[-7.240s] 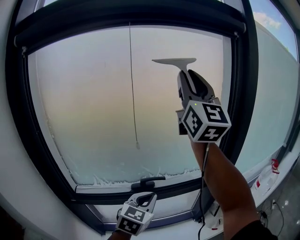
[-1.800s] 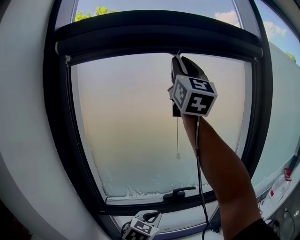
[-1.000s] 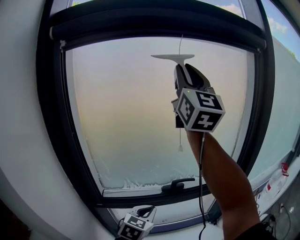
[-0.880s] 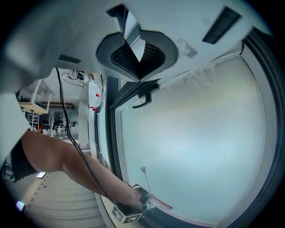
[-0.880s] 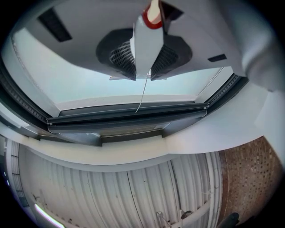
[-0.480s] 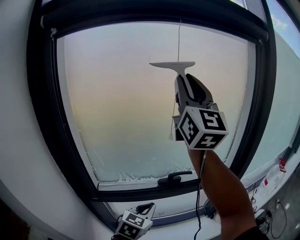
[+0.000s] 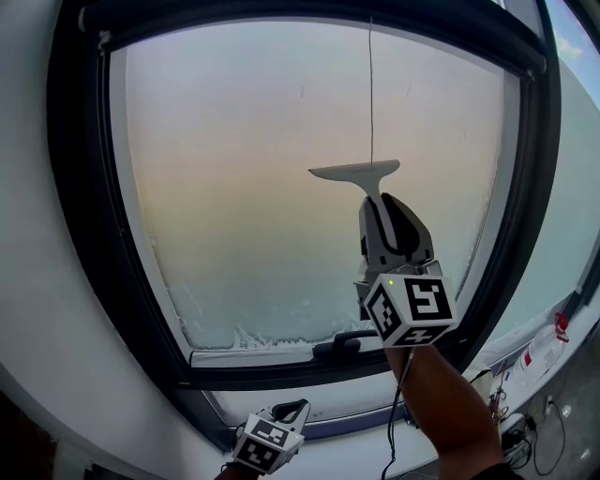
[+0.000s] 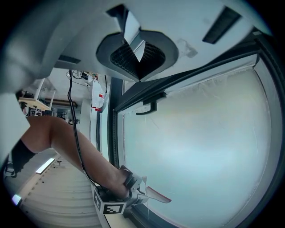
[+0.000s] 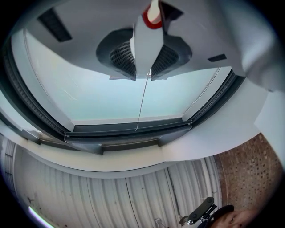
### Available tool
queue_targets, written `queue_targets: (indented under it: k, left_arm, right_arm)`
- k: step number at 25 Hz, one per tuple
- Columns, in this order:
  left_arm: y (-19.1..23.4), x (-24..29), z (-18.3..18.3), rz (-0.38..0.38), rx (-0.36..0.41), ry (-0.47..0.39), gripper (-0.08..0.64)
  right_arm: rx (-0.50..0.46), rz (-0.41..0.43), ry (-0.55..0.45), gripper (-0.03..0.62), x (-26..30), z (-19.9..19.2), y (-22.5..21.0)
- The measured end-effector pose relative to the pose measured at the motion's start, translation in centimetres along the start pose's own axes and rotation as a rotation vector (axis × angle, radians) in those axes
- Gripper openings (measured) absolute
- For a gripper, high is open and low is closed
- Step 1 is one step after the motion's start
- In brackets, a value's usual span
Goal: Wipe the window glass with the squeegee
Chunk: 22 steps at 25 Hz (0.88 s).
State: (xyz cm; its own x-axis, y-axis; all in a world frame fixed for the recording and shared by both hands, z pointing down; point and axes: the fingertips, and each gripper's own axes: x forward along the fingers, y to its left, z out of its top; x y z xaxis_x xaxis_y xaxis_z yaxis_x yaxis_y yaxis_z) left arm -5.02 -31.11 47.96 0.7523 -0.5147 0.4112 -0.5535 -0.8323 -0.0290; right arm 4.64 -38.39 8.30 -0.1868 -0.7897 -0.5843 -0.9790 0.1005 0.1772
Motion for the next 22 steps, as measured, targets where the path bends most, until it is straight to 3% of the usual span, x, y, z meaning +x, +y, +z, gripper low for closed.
queue_targets:
  k: [6,22]
  left_arm:
    - [-0.8,0.3,-1.0,-0.017,-0.006,0.014,0.0]
    - [-1.7,-0.3,-3.5,-0.024,-0.027,0.031,0.0]
  right_arm:
    - [0.058,-0.018,0.07,0.095,-2.8,-4.1,0.2]
    - [0.038,-0.075,0.195,0.095,-8.0,-11.6,1.2]
